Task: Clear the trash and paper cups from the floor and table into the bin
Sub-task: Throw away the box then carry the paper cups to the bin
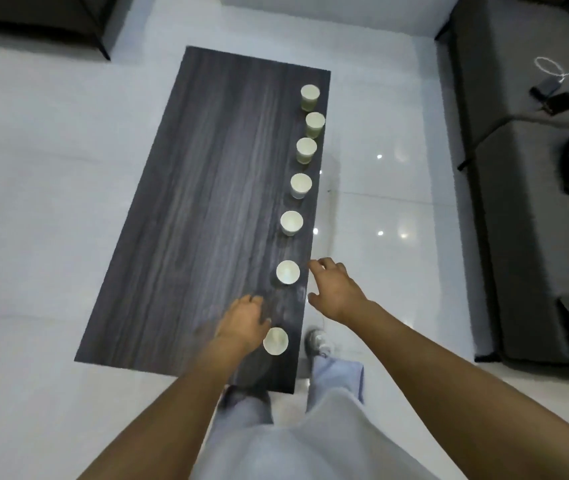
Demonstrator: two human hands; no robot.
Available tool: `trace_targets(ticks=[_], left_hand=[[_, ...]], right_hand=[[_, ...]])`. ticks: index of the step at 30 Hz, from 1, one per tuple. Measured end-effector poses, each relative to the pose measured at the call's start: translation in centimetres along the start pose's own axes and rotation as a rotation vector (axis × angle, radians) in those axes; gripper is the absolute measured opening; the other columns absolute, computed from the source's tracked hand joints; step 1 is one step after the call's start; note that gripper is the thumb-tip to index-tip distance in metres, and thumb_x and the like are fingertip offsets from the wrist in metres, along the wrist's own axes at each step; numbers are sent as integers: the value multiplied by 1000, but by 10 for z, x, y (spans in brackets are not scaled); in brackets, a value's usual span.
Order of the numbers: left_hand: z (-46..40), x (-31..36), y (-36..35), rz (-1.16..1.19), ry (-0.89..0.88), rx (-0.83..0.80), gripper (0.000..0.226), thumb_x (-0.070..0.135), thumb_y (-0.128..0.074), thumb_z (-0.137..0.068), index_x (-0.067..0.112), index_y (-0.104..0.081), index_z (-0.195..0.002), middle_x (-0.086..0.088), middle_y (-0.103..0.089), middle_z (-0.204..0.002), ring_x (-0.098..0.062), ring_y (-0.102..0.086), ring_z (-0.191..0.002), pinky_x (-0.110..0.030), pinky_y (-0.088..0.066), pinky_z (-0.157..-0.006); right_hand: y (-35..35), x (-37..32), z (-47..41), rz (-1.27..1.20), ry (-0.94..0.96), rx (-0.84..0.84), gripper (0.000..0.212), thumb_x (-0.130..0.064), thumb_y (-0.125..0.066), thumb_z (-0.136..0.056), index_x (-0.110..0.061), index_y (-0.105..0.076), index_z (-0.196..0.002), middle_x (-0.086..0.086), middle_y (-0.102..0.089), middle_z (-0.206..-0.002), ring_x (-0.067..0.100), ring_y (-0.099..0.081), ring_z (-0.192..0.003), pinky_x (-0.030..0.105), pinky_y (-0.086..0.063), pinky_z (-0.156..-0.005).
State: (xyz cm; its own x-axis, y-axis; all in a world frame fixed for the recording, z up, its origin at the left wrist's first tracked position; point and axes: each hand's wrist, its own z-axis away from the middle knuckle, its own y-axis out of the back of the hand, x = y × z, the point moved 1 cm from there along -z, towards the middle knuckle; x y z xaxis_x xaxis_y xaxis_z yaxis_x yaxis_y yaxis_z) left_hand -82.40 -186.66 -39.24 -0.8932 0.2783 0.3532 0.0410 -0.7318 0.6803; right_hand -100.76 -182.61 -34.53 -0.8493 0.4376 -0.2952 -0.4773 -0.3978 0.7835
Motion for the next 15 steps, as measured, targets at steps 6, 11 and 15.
trace_targets(ticks=[6,11,15], left_hand=[[-6,-1,-52,62,250,-34,47,35,-48,-94,15,-40,-136,-9,-47,-133,-27,-42,-125,-39,-35,-104],[-22,1,-92,89,336,-10,40,30,-48,-93,14,-43,-129,-9,-46,-129,-27,-43,-121,-36,-38,-99],[-45,-7,-125,112,357,51,39,30,-49,-92,14,-44,-127,-9,-42,-134,-27,-41,-124,-38,-38,-99]], right_hand=[[-17,10,-76,113,193,-179,61,-16,-62,-87,-20,-35,-142,8,-39,-142,30,-38,-127,41,-42,-104],[-47,21,-120,220,289,-202,60,-18,-61,-89,-19,-33,-142,10,-38,-143,31,-37,-127,42,-41,-103],[-84,37,-149,305,345,-217,60,-20,-61,-88,-19,-32,-141,11,-37,-143,32,-37,-126,43,-43,-101]])
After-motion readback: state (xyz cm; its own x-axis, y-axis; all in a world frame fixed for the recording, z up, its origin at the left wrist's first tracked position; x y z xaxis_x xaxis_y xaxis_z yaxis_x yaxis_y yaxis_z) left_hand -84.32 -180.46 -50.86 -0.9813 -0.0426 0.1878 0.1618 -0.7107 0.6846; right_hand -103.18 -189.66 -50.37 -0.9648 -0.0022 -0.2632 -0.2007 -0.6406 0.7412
